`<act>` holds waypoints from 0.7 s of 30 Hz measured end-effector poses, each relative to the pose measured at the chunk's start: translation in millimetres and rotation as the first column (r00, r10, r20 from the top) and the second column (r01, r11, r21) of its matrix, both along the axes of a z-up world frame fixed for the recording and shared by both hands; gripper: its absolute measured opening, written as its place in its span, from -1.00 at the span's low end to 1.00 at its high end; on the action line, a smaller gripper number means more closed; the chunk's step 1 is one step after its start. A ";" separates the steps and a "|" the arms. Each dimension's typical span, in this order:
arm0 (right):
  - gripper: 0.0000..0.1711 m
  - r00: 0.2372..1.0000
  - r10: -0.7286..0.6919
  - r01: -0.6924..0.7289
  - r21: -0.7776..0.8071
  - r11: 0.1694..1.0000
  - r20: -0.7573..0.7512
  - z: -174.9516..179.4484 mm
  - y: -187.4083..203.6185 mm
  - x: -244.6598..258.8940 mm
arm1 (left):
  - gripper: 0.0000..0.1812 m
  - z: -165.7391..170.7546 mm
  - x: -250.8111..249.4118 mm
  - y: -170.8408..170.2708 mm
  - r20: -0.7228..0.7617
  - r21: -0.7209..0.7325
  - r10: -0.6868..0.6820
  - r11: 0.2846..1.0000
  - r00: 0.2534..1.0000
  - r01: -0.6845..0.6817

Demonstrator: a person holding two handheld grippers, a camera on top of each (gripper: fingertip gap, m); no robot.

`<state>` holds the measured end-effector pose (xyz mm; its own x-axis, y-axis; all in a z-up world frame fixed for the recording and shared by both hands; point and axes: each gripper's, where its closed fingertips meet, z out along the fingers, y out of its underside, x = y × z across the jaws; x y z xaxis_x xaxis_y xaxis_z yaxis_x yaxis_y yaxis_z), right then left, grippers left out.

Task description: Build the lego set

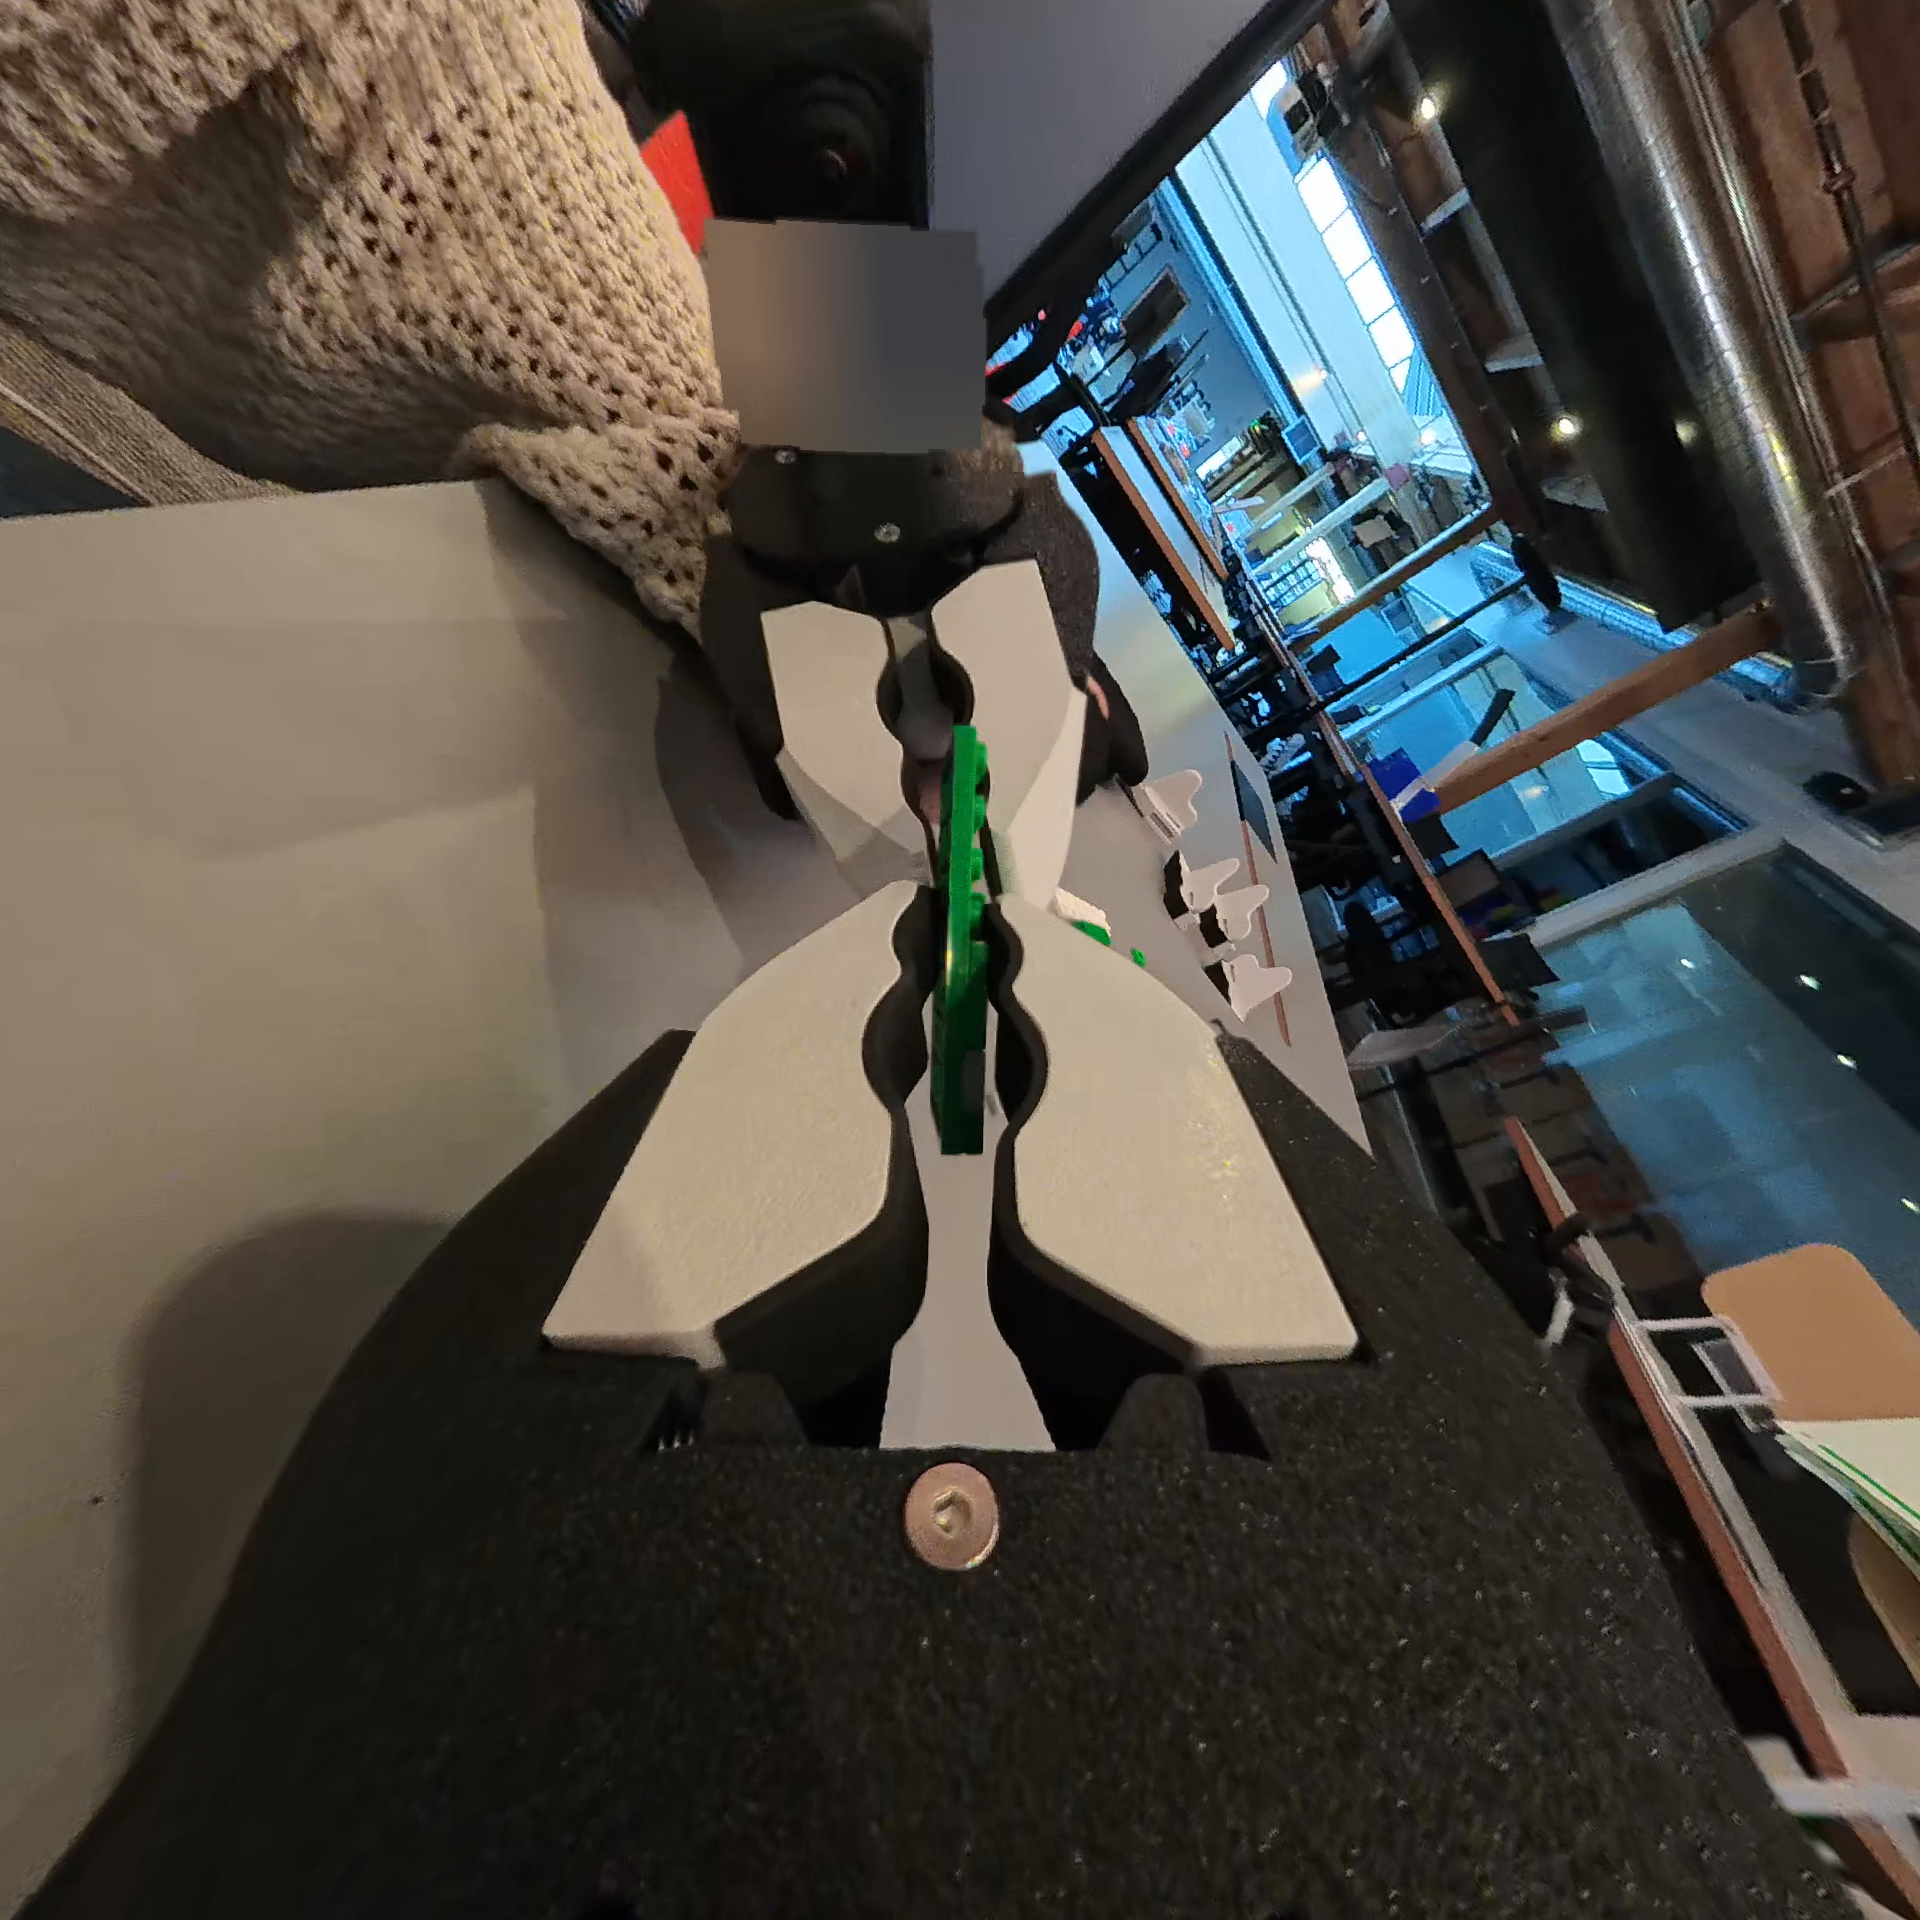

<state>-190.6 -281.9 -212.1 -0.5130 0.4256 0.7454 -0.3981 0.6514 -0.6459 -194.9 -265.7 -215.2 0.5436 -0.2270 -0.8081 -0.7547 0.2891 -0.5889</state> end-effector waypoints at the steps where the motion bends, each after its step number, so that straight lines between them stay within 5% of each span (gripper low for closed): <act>1: -0.91 1.000 0.012 -0.012 -0.011 1.000 0.004 1.3 -1.4 1.2 | -0.89 1.3 1.5 -1.6 0.028 -0.008 -0.023 1.000 0.999 0.023; 7: -0.91 0.995 0.087 -0.083 -0.087 0.993 0.047 8.7 -10.1 10.0 | -0.81 22.8 18.4 -20.4 0.293 -0.018 -0.234 0.968 0.927 0.250; 21: -0.91 0.999 0.034 -0.034 0.006 0.999 0.009 0.7 -6.4 7.9 | -0.94 9.6 21.4 -15.2 0.101 -0.061 -0.154 0.985 0.983 0.160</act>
